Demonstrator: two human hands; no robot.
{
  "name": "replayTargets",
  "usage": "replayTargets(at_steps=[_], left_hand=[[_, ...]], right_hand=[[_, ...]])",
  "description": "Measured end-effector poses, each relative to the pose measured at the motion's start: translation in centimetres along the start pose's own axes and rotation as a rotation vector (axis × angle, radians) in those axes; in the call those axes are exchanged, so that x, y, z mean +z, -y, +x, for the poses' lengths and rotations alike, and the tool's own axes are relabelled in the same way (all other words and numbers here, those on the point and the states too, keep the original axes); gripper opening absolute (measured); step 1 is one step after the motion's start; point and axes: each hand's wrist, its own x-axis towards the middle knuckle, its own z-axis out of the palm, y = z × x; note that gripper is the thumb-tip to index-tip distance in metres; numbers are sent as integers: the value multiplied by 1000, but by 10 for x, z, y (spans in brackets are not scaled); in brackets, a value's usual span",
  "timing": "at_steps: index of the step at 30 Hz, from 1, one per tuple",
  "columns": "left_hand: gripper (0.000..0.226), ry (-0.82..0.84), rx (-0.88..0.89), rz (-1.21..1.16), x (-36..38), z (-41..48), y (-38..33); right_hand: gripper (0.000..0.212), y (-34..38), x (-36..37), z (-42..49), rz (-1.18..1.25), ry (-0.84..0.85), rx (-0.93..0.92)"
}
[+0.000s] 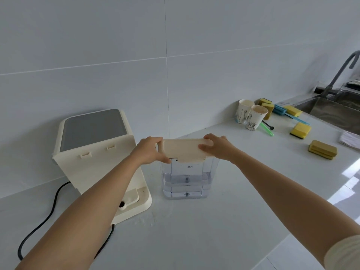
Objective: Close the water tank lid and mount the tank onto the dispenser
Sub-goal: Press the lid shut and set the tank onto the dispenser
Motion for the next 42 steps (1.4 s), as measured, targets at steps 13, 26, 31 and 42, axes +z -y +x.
replayTargets(at_steps=[13,26,31,42], left_hand=[[113,151,-129,-473,39,-4,27],[84,43,-153,-436,61,7,28],[83,27,-160,-447,62,3,27],[80,-8,-158,-458,57,-20,19]], right_hand=[[103,-38,2,-13,600,128,28],[94,-50,38,-10,578,198,56],[96,-48,42,-10,565,156,44],[84,-48,37,-20,536,185,32]])
